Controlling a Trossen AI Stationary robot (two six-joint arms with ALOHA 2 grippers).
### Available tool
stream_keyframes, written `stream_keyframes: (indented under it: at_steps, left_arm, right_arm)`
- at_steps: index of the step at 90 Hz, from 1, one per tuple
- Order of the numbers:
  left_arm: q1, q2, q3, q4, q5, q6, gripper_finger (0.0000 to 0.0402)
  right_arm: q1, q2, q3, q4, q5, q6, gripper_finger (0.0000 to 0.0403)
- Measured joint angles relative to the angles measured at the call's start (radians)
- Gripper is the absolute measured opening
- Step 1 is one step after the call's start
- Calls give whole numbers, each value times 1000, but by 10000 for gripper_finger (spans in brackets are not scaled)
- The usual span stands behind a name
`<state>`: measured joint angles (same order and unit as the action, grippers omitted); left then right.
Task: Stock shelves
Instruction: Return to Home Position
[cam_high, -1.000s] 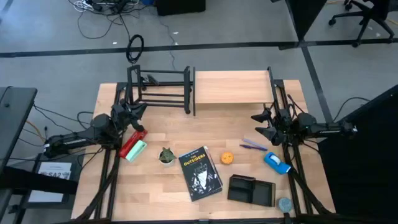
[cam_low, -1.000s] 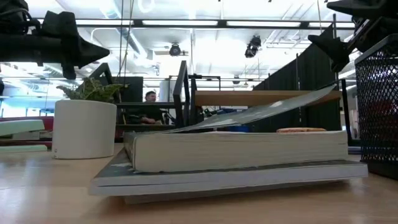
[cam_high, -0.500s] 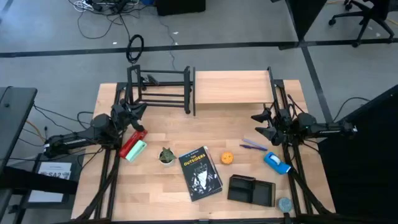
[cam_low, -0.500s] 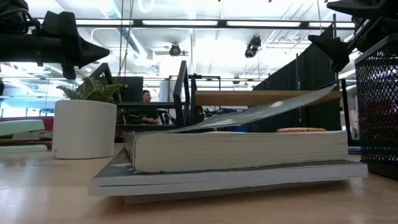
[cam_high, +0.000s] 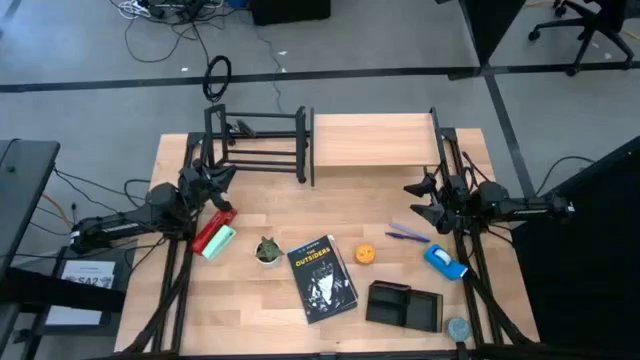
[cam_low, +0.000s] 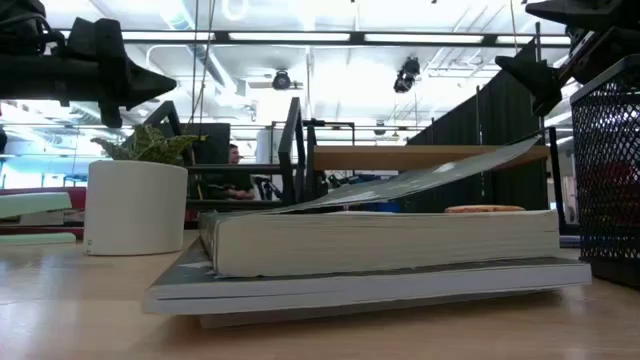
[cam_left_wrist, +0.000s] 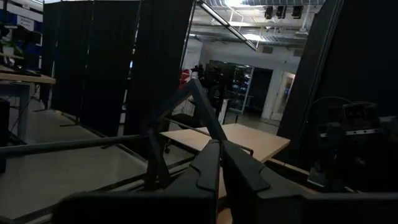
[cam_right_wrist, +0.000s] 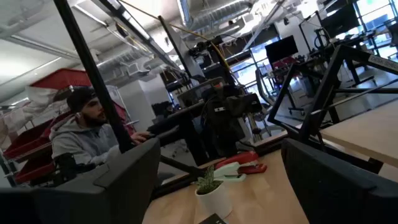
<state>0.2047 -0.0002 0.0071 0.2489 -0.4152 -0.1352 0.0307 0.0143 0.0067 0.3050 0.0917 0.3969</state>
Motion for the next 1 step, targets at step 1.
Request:
stream_keyframes:
  at_steps: [1]
  left_arm:
    - [0,0,0,0,0,0,0]
  right_arm:
    - [0,0,0,0,0,0,307]
